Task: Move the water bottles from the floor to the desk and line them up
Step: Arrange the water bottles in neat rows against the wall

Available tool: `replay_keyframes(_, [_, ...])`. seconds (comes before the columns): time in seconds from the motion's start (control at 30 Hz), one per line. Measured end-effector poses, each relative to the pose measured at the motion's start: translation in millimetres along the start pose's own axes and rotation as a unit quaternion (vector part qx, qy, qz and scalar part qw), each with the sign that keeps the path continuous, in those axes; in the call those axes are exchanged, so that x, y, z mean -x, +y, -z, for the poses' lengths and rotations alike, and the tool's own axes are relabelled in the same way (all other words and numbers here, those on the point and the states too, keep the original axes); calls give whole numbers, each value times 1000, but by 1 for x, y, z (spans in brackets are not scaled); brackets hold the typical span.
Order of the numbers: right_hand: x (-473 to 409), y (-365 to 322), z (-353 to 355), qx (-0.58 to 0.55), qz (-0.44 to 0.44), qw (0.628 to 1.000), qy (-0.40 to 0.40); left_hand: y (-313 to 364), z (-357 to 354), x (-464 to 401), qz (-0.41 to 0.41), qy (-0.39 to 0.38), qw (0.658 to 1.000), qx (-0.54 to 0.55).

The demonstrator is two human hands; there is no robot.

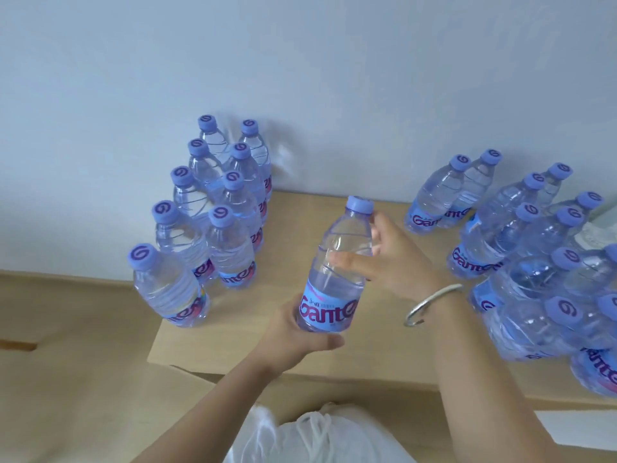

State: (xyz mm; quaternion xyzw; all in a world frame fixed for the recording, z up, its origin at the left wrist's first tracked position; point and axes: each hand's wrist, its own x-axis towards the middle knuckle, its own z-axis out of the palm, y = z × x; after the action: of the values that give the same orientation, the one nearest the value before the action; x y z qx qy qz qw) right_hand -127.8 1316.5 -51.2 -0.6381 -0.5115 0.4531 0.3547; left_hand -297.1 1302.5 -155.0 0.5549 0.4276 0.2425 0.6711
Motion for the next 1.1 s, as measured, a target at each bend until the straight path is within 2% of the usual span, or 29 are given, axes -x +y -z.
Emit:
replay_keyframes(0.07, [-3,0,-16,31,1,999,-17,-3,14,12,14,-9,1000,20])
replay_keyframes(0.2, [-3,-8,-55,68,16,998,5,-11,42,30,28,-4,999,24])
replay_keyframes(0.43, [-3,-4,-131,103,13,994,28,-46,76,50,63,155,986,20])
replay_keyframes(0.53, [-2,0,-154,111,40,992,43,-58,80,55,69,205,976,-18])
replay_keyframes(0.73, [-9,2,-174,104,62,989,81,-70,82,59,118,192,972,-67])
replay_keyframes(1.1, [-20,12,-199,114,71,985,105,-65,96,58,102,178,978,-35])
